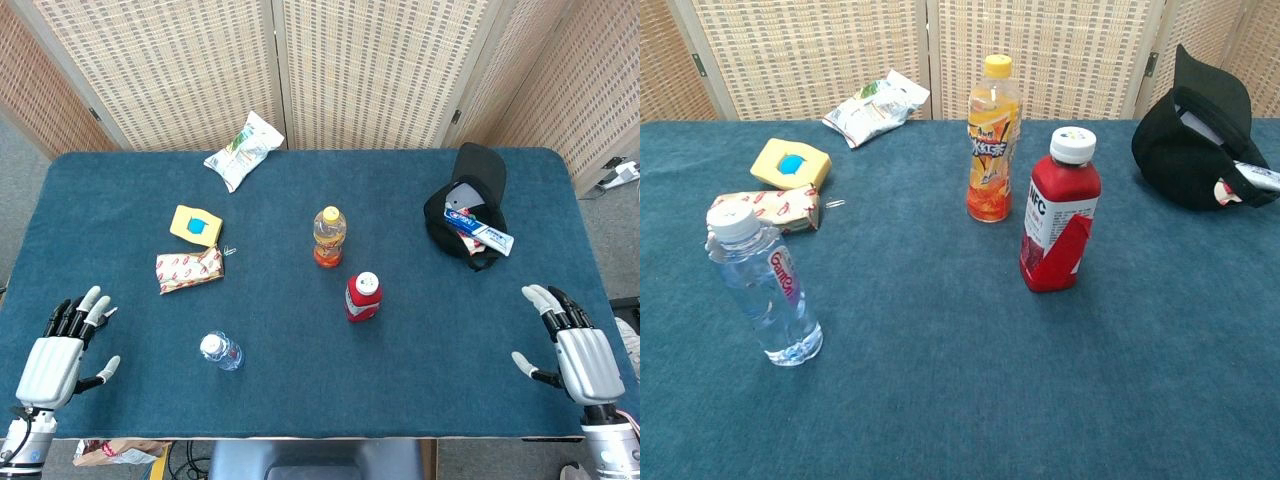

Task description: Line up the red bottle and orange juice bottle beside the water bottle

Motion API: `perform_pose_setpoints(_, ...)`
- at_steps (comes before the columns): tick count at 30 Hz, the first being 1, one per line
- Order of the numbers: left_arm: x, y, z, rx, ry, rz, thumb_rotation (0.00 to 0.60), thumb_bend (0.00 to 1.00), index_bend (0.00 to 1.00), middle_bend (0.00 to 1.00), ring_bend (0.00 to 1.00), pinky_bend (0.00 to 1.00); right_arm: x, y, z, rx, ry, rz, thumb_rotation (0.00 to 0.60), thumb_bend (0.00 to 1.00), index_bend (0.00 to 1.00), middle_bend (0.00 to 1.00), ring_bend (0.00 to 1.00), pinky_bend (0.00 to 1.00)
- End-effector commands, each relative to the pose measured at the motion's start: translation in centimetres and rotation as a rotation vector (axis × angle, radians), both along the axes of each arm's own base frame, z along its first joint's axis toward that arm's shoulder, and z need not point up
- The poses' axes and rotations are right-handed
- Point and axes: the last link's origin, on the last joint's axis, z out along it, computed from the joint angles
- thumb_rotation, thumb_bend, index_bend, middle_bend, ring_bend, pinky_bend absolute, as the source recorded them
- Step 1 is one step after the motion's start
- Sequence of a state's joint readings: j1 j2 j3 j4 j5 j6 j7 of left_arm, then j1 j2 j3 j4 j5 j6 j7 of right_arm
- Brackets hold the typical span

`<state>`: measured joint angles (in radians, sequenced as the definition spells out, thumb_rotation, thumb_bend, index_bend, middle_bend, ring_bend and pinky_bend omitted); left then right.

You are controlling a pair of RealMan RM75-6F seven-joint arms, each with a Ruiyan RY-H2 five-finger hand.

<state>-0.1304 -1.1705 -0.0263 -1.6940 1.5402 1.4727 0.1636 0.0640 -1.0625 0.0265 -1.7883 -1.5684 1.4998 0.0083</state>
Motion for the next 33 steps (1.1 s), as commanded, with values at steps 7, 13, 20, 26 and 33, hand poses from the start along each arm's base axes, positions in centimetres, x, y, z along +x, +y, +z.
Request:
perform_pose_setpoints(7,-0.2,-0.2,0.2,0.013,-0.003,0.002,0.600,0.24,0.00,0.00,0.00,0.00,0.3,-0.2,-0.3,0.020,-0.005,0.011,0.600,0.22,0.14,0.12,0.06,0.17)
perform_pose_setpoints(13,-0.4,-0.4,0.3,0.016,-0.001,0.006,0.600,0.24,0.00,0.00,0.00,0.00,0.4,-0.1,-0.3,0.036,-0.013,0.009,0.600,0.22,0.14,0.12,0.06,0.17)
perform_pose_setpoints(20,-0.2,-0.2,0.4,0.013,-0.002,-0.004,0.600,0.24,0.00,0.00,0.00,0.00,0.2,0.2,0.0,0.023,-0.014,-0.007,0.600,0.22,0.14,0.12,0.06,0.17)
perform_pose_setpoints(26,0.0,-0.1,0.4,0.013,-0.007,-0.010,0.600,0.24,0.00,0.00,0.00,0.00,0.3,0.1,-0.3,0.032,-0.030,-0.003,0.600,0.22,0.14,0.12,0.06,0.17)
perform_pose_setpoints(33,-0.2,-0.2,0.6,0.017,-0.009,-0.009,0.600,0.24,0.00,0.00,0.00,0.00,1.0,-0.5,-1.4,0.098,-0.126,0.022,0.600,0.19,0.14,0.12,0.06,0.17)
